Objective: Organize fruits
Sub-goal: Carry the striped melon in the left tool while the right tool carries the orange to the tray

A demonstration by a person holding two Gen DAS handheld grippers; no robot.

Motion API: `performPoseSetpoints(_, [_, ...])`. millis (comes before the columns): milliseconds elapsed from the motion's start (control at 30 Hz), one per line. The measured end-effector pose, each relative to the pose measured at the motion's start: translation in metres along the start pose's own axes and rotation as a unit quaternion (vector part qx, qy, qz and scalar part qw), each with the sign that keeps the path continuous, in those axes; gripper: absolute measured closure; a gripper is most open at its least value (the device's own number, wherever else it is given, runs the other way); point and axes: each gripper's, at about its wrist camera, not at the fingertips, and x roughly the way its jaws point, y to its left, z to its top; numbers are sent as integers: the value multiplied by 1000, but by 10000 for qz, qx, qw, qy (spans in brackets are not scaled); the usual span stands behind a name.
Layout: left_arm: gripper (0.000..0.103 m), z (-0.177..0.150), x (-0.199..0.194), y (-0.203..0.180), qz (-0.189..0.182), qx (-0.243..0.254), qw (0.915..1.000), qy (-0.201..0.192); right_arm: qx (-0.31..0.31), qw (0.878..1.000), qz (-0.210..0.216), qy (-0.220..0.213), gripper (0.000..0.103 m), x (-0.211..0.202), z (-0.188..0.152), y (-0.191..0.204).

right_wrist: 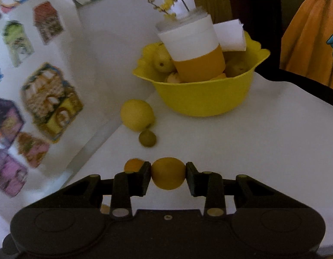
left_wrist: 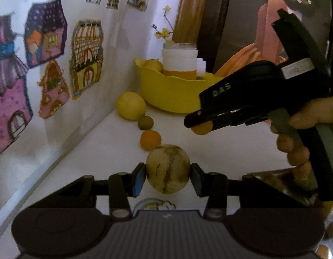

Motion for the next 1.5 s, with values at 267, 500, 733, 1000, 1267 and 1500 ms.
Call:
performPoseSetpoints(267, [54,-12,-49,-22,-106,27,9999,-86,-50,9997,199,-162,66,-76,-33,-11])
performPoseSetpoints(500, [54,-25,-91,-49,-298,24,9994,-196,50,9991,271,-325,66,-146,-74,-34])
performPoseSetpoints(733, [54,-41,-120,-83,-662,124,9976,-187,48,9985,170,-511,66,-197,-129,-59])
performPoseSetpoints(1000, [54,-64,-138,-115,-994,280,9947,-28,-113,9981,27,-598,66,-241,-183,-76])
performPoseSetpoints(1267, [54,-87,-147,-135,-1095,394,9930,201,-195,9981,-38,-579,66,-256,-223,-88])
performPoseSetpoints(1500, [54,-106,-152,-149,-1155,572,9910,362,-402,9976,-87,-562,66,-258,-248,-95])
